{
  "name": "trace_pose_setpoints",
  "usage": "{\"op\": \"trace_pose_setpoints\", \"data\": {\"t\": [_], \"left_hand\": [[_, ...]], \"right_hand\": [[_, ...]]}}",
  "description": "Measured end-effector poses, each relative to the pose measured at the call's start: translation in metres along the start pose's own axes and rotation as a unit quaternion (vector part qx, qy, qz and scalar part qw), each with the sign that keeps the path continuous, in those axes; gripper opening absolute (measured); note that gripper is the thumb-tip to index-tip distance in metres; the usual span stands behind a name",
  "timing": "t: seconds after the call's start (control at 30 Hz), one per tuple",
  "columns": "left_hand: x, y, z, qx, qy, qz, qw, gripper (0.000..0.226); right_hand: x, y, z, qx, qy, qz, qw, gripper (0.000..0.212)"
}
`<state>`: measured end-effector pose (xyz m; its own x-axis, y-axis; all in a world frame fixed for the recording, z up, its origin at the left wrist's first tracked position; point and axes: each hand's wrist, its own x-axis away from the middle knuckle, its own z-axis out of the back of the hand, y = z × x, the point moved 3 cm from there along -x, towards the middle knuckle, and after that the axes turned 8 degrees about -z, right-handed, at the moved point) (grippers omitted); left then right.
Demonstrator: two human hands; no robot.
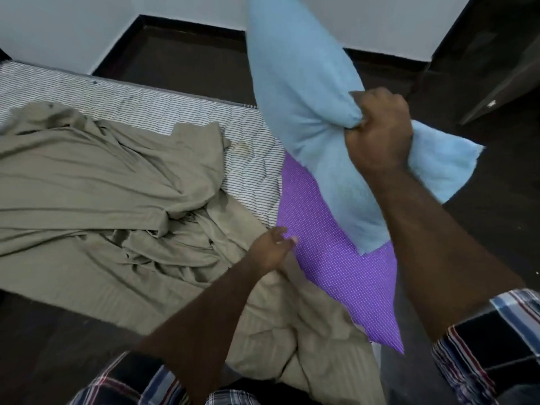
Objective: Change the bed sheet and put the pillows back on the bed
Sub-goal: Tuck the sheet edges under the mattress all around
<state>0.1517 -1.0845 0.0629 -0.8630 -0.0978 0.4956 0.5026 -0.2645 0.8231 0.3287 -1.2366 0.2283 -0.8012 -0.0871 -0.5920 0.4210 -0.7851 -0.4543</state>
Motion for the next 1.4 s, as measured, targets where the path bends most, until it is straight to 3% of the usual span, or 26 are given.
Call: {"op": "trace_pose_setpoints", "data": {"t": [0.1,0.2,0.27,0.37,0.47,0.53,0.63,0.73,0.83,0.9,0.97,1.03,1.1,1.27,1.33,1.4], "left_hand": [[-0.008,0.056,0.036,0.278,0.059,-0.059,0.957,0.052],[-0.022,0.091,0.106,0.393,0.084,-0.132,0.906,0.044],[-0.031,0.079,0.144,0.401,0.094,-0.085,0.907,0.040],[-0.024,0.002,0.157,0.366,0.088,0.053,0.925,0.034],[-0.004,-0.059,0.132,0.233,0.074,0.196,0.950,0.021],[-0.007,-0.066,0.102,0.155,0.051,0.208,0.964,0.011],[-0.031,-0.049,0.045,0.036,-0.009,0.127,0.991,0.004],[-0.049,-0.047,-0.008,-0.069,-0.086,0.095,0.989,0.036],[-0.047,-0.065,-0.044,-0.149,-0.114,0.077,0.979,0.061],[-0.045,-0.077,-0.058,-0.166,-0.108,0.064,0.978,0.084],[-0.044,-0.084,-0.067,-0.206,-0.123,0.039,0.970,0.093],[-0.042,-0.085,-0.072,-0.259,-0.135,0.009,0.956,0.089],[-0.041,-0.083,-0.071,-0.288,-0.123,-0.016,0.950,0.084],[-0.031,-0.068,-0.072,-0.312,-0.078,-0.069,0.944,0.012],[-0.024,-0.054,-0.071,-0.320,-0.045,-0.095,0.942,0.007],[-0.019,-0.043,-0.072,-0.324,-0.023,-0.121,0.938,0.012]], "right_hand": [[-0.004,-0.054,-0.022,0.002,0.076,0.139,0.987,0.028],[0.025,-0.110,-0.064,-0.016,0.038,0.217,0.975,0.028],[0.057,-0.136,-0.097,0.033,-0.112,0.196,0.974,0.038],[0.119,-0.140,-0.136,0.065,-0.404,0.121,0.904,0.049],[0.167,-0.105,-0.145,0.005,-0.545,-0.003,0.838,0.060],[0.181,-0.065,-0.135,-0.028,-0.535,-0.144,0.832,0.070],[0.186,0.014,-0.109,-0.039,-0.441,-0.295,0.847,0.066],[0.189,0.111,-0.072,-0.010,-0.298,-0.423,0.856,0.083],[0.217,0.193,-0.040,0.050,-0.268,-0.547,0.791,0.112],[0.243,0.212,-0.034,-0.007,-0.276,-0.635,0.722,0.128],[0.261,0.218,-0.040,-0.120,-0.230,-0.713,0.652,0.118],[0.262,0.214,-0.049,-0.191,-0.213,-0.720,0.632,0.109],[0.246,0.199,-0.051,-0.205,-0.189,-0.693,0.665,0.090],[0.151,0.133,-0.021,-0.166,-0.083,-0.460,0.868,0.040],[0.115,0.105,-0.009,-0.105,-0.042,-0.324,0.939,0.030],[0.087,0.072,-0.006,-0.056,-0.005,-0.196,0.979,0.033]]}}
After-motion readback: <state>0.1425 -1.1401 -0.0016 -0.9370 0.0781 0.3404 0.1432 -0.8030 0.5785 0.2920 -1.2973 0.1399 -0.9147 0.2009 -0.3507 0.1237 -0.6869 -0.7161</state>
